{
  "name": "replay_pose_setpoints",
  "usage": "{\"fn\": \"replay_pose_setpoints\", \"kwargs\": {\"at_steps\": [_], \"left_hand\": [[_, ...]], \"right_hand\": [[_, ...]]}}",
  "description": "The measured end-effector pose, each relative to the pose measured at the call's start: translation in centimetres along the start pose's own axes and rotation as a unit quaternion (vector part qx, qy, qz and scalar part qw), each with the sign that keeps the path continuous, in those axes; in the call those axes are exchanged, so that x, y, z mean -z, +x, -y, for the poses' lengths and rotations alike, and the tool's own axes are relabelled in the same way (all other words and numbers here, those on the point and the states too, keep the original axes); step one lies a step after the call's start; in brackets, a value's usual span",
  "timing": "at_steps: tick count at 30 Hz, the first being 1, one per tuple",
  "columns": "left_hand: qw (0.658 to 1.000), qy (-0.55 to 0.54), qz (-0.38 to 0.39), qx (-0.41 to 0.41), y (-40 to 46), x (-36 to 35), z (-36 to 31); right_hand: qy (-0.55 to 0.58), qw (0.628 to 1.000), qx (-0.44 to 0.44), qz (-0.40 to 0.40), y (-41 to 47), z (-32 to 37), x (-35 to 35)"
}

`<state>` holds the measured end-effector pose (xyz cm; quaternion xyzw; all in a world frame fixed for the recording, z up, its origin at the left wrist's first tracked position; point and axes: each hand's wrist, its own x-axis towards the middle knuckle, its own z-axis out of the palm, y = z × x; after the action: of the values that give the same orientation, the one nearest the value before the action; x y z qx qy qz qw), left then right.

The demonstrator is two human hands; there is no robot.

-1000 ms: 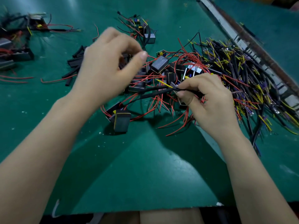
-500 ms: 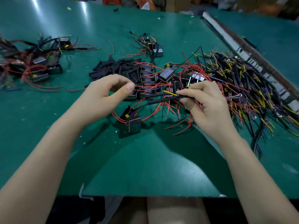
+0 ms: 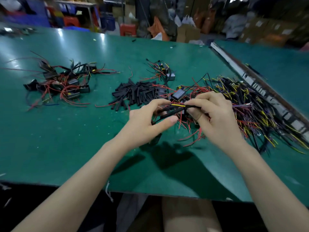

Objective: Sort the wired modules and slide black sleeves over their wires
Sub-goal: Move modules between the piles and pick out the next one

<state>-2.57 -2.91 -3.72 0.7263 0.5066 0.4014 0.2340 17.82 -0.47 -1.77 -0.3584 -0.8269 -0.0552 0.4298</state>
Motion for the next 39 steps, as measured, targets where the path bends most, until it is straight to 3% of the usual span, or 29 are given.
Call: {"fn": "replay_pose_setpoints", "kwargs": {"at_steps": [5, 9, 14, 18, 22, 25, 29, 33, 36, 39], "left_hand": [[0.993, -0.108, -0.030, -0.029, 1.1, 1.3, -0.3], [0.990, -0.138, 0.033, 0.004, 3.2, 2.7, -1.1], [0.970, -0.215, 0.076, 0.085, 3.6, 5.0, 0.4], [0.956, -0.259, 0.011, 0.139, 2.9, 7.5, 2.3], [0.936, -0.273, -0.120, 0.186, 3.4, 13.5, 3.7], [0.934, -0.235, -0.199, 0.181, 5.4, 19.5, 4.4], [0.932, -0.101, -0.271, 0.219, 10.5, 24.4, 7.1], [0.918, 0.051, -0.240, 0.312, 15.3, 23.8, 12.4], [0.869, 0.241, -0.211, 0.377, 16.3, 22.7, 15.6], [0.863, 0.257, -0.182, 0.395, 16.7, 21.5, 16.7]], "right_hand": [[-0.105, 0.991, 0.068, 0.049, 2.9, 0.0, 1.0], [-0.168, 0.972, 0.151, 0.059, 5.7, 0.2, 1.0], [-0.163, 0.970, 0.176, 0.044, 8.5, 1.5, -1.3], [-0.095, 0.987, 0.129, -0.027, 9.3, 2.4, -4.6], [-0.013, 0.994, 0.010, -0.104, 7.8, 2.8, -8.5], [0.016, 0.998, -0.029, -0.055, 6.2, 2.9, -10.9], [-0.005, 1.000, -0.003, -0.011, 5.4, 2.8, -12.1], [-0.020, 1.000, -0.001, 0.006, 5.2, 2.8, -12.1], [-0.035, 0.999, -0.029, 0.030, 4.8, 2.8, -12.2], [-0.051, 0.996, -0.061, 0.050, 4.6, 2.6, -12.4]]}}
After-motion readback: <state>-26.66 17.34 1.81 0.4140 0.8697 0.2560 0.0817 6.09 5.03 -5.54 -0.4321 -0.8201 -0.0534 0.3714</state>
